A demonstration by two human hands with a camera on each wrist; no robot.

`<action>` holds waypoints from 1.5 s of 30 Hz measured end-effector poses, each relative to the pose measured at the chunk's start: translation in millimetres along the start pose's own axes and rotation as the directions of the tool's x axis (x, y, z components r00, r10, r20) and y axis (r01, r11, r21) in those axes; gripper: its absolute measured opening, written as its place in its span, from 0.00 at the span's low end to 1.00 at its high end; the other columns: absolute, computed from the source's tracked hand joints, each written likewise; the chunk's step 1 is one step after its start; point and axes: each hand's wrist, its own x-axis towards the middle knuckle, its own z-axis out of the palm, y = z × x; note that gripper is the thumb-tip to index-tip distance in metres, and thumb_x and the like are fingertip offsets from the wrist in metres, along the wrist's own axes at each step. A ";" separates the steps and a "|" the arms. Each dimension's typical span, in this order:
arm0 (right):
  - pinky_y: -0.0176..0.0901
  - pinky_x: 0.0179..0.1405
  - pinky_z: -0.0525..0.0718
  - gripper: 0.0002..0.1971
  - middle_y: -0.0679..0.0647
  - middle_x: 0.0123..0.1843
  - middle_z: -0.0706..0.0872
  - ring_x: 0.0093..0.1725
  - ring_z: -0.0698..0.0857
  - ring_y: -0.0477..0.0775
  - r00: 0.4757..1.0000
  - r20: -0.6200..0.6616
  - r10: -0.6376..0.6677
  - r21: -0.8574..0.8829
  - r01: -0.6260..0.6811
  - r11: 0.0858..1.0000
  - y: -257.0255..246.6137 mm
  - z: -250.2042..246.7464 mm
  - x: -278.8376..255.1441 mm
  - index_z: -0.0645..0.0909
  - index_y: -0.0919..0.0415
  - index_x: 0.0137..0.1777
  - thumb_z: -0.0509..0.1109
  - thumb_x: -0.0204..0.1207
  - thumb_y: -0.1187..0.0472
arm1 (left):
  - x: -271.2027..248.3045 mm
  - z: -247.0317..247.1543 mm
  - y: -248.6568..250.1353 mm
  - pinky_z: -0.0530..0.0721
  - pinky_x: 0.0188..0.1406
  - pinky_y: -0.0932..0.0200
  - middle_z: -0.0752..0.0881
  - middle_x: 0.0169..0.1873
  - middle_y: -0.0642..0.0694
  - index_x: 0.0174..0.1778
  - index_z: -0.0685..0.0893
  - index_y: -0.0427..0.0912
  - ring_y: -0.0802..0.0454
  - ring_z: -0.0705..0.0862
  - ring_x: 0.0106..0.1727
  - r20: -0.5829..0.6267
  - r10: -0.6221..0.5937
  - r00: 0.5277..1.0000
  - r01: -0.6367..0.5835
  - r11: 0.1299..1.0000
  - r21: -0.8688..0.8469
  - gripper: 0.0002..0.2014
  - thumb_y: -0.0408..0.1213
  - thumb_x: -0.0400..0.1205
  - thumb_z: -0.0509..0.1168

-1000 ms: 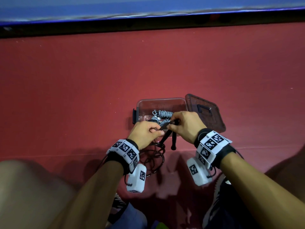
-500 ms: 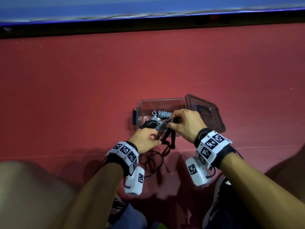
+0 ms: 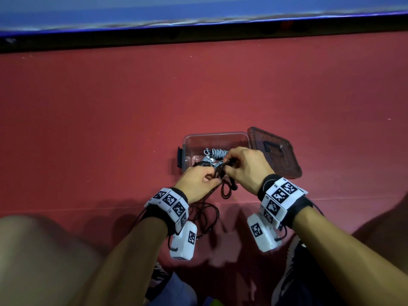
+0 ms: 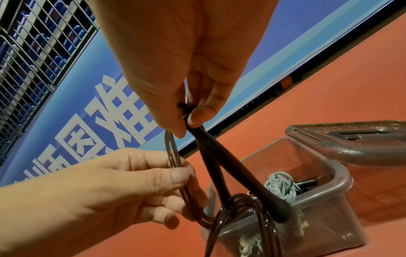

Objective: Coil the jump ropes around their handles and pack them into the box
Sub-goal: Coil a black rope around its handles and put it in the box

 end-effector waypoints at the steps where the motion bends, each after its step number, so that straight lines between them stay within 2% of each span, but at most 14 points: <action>1: 0.31 0.45 0.74 0.08 0.50 0.48 0.86 0.44 0.83 0.49 1.000 0.000 -0.004 0.003 0.004 1.000 0.1 0.0 0.2 0.88 0.58 0.51 0.75 0.72 0.63 | -0.4 0.1 0.5 0.75 0.35 0.55 0.76 0.21 0.56 0.34 0.80 0.48 0.58 0.72 0.25 0.020 -0.002 1.000 0.002 1.000 -0.004 0.12 0.44 0.84 0.69; 5: 0.34 0.43 0.76 0.05 0.48 0.43 0.87 0.41 0.84 0.49 1.000 -0.018 0.024 0.040 -0.023 0.999 0.5 -1.4 0.5 0.88 0.54 0.47 0.75 0.71 0.60 | -1.5 1.9 -4.3 0.85 0.48 0.49 0.86 0.33 0.51 0.48 0.82 0.53 0.53 0.83 0.33 0.090 -0.001 0.996 0.002 1.000 -0.003 0.01 0.43 0.84 0.67; 8: 0.33 0.38 0.76 0.02 0.46 0.33 0.87 0.36 0.85 0.48 0.996 -0.051 0.069 0.080 -0.065 0.995 0.3 -3.0 1.4 0.87 0.51 0.41 0.76 0.70 0.55 | -2.1 2.5 -4.1 0.82 0.39 0.57 0.84 0.30 0.50 0.38 0.77 0.57 0.54 0.81 0.31 0.102 -0.026 0.994 0.019 0.997 0.072 0.12 0.39 0.85 0.68; 11: 0.31 0.36 0.78 0.03 0.46 0.29 0.87 0.33 0.85 0.45 0.994 -0.075 0.077 0.126 -0.067 0.990 -0.2 -3.7 1.7 0.85 0.51 0.38 0.76 0.70 0.54 | -3.1 2.3 -1.7 0.74 0.31 0.62 0.75 0.24 0.55 0.35 0.77 0.54 0.57 0.74 0.26 0.082 -0.044 0.996 0.036 0.994 0.106 0.13 0.39 0.85 0.68; 19: 0.25 0.29 0.73 0.03 0.42 0.25 0.83 0.26 0.80 0.39 0.987 -0.142 0.071 0.212 -0.040 0.976 3.0 -7.0 3.4 0.85 0.52 0.37 0.76 0.70 0.58 | -3.5 4.8 -9.2 0.88 0.49 0.55 0.92 0.37 0.49 0.48 0.84 0.43 0.59 0.90 0.38 0.150 -0.074 0.986 0.057 0.991 0.117 0.04 0.39 0.86 0.69; 22: 0.25 0.31 0.73 0.03 0.43 0.29 0.85 0.29 0.82 0.38 0.990 -0.125 0.067 0.158 -0.047 0.986 6.3 -6.3 4.6 0.86 0.52 0.38 0.77 0.71 0.57 | -4.8 4.8 -8.3 0.82 0.45 0.61 0.86 0.33 0.54 0.50 0.87 0.42 0.61 0.84 0.35 0.123 -0.074 0.990 0.057 0.990 0.131 0.05 0.39 0.84 0.70; 24: 0.33 0.35 0.77 0.04 0.44 0.33 0.87 0.34 0.84 0.40 0.994 -0.084 0.077 0.098 -0.069 0.993 7.7 -3.9 5.2 0.86 0.52 0.39 0.77 0.72 0.55 | -4.4 4.9 -6.2 0.82 0.45 0.62 0.85 0.32 0.54 0.52 0.88 0.46 0.55 0.85 0.38 0.121 -0.088 0.989 0.072 0.990 0.124 0.04 0.40 0.83 0.72; 27: 0.37 0.40 0.77 0.08 0.47 0.36 0.89 0.38 0.85 0.49 0.997 -0.017 0.073 0.030 -0.072 0.997 8.4 -1.3 5.6 0.85 0.52 0.40 0.78 0.73 0.50 | -2.1 5.4 -6.9 0.88 0.50 0.54 0.91 0.41 0.50 0.57 0.85 0.52 0.53 0.90 0.42 0.070 -0.068 0.995 0.064 0.997 0.051 0.12 0.47 0.79 0.74; 31: 0.38 0.39 0.75 0.09 0.48 0.36 0.88 0.40 0.85 0.50 0.998 -0.006 0.067 0.030 -0.067 0.997 7.4 0.0 3.7 0.84 0.53 0.41 0.77 0.74 0.49 | -3.2 2.3 -3.0 0.80 0.54 0.60 0.82 0.51 0.53 0.62 0.90 0.56 0.57 0.82 0.50 -0.103 0.054 0.993 -0.053 0.999 0.007 0.19 0.52 0.76 0.79; 33: 0.37 0.39 0.75 0.08 0.48 0.36 0.89 0.40 0.86 0.51 0.998 -0.008 0.067 0.048 -0.066 0.997 5.5 1.8 2.5 0.85 0.53 0.42 0.77 0.73 0.51 | -4.0 0.6 -0.9 0.78 0.48 0.62 0.81 0.47 0.55 0.58 0.91 0.59 0.61 0.80 0.45 -0.124 0.091 0.988 -0.099 0.993 -0.060 0.16 0.51 0.75 0.80; 36: 0.34 0.40 0.76 0.08 0.44 0.36 0.87 0.40 0.86 0.48 0.998 -0.036 0.060 0.090 -0.056 0.994 3.6 3.2 1.7 0.85 0.49 0.49 0.77 0.71 0.52 | -2.7 2.3 1.4 0.75 0.34 0.59 0.79 0.33 0.55 0.38 0.88 0.55 0.62 0.75 0.30 -0.094 0.087 0.992 -0.095 0.992 -0.082 0.08 0.51 0.75 0.80; 39: 0.25 0.39 0.79 0.10 0.40 0.31 0.85 0.34 0.85 0.38 0.996 -0.054 0.069 0.172 -0.059 0.983 3.5 4.2 1.3 0.88 0.44 0.53 0.78 0.71 0.53 | -3.6 9.3 2.8 0.68 0.27 0.59 0.76 0.25 0.55 0.40 0.88 0.53 0.57 0.69 0.24 0.017 0.045 0.999 -0.041 0.984 -0.172 0.09 0.52 0.77 0.78; 42: 0.39 0.44 0.89 0.06 0.43 0.31 0.88 0.32 0.87 0.40 0.990 -0.078 0.114 0.268 -0.090 0.959 6.0 6.6 2.1 0.89 0.44 0.46 0.78 0.69 0.54 | -4.5 12.2 4.0 0.75 0.33 0.54 0.87 0.31 0.45 0.48 0.89 0.60 0.51 0.76 0.28 0.084 0.045 0.995 -0.024 0.972 -0.235 0.09 0.57 0.76 0.75; 45: 0.49 0.45 0.91 0.05 0.46 0.34 0.91 0.33 0.89 0.45 0.984 -0.092 0.150 0.346 -0.110 0.932 8.0 8.4 2.7 0.88 0.44 0.43 0.77 0.68 0.53 | -4.7 11.0 7.5 0.86 0.44 0.49 0.93 0.40 0.43 0.53 0.88 0.53 0.51 0.86 0.34 0.099 0.041 0.994 -0.015 0.968 -0.251 0.07 0.48 0.81 0.74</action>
